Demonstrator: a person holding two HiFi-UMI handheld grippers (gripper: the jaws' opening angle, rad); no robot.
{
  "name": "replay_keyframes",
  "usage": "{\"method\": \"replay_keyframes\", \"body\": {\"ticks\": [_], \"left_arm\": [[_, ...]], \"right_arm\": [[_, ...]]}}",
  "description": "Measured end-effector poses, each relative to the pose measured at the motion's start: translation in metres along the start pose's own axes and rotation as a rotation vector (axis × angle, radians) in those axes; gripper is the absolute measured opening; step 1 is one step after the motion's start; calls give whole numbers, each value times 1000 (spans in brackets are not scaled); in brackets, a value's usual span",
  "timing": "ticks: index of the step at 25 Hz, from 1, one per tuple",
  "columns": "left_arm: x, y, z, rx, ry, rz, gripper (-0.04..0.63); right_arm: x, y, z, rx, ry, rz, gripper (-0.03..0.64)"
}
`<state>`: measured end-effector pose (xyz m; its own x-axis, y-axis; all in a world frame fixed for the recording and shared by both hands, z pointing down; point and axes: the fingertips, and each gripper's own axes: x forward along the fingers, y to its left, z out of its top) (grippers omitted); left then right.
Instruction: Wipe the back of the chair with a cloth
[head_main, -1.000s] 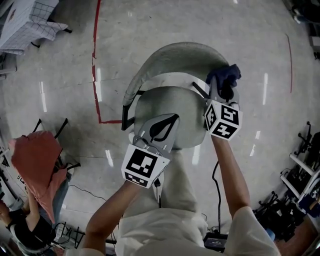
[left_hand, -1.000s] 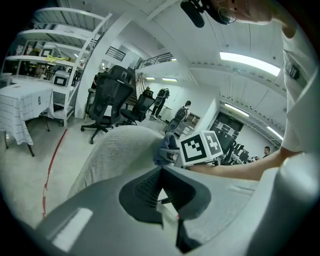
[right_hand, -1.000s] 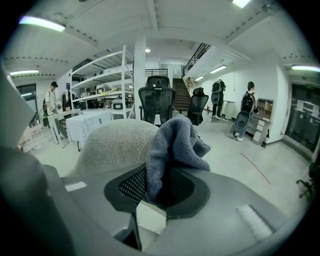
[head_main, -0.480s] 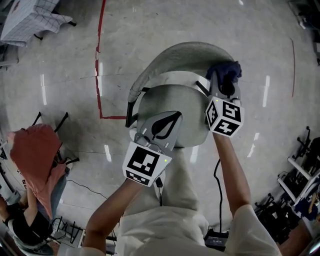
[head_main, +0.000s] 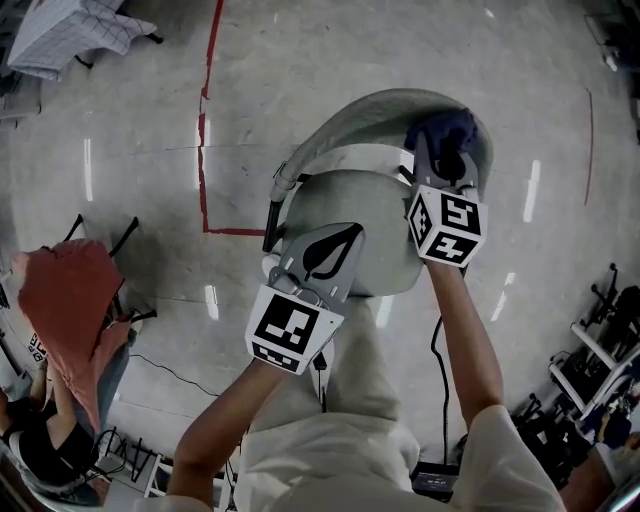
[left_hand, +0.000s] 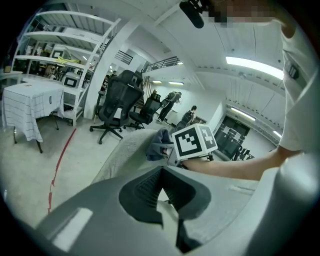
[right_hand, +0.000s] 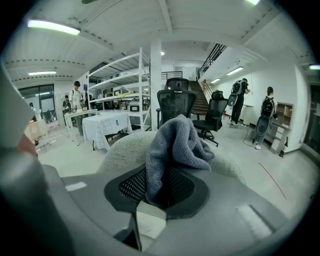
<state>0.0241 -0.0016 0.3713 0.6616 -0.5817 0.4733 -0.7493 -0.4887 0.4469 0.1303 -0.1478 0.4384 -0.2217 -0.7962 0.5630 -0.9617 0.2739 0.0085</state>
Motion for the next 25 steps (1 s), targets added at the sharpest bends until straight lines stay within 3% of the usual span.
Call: {"method": "replay_keyframes", "body": {"ticks": [18,25], "left_arm": [[-42,38,-4,-26,-38,57,0],[-53,40,-10,-31,-37,66,0]], "right_arm": [[18,74,14,-29,-6,93,109],[20,114,11,-30,0,213,107]]}}
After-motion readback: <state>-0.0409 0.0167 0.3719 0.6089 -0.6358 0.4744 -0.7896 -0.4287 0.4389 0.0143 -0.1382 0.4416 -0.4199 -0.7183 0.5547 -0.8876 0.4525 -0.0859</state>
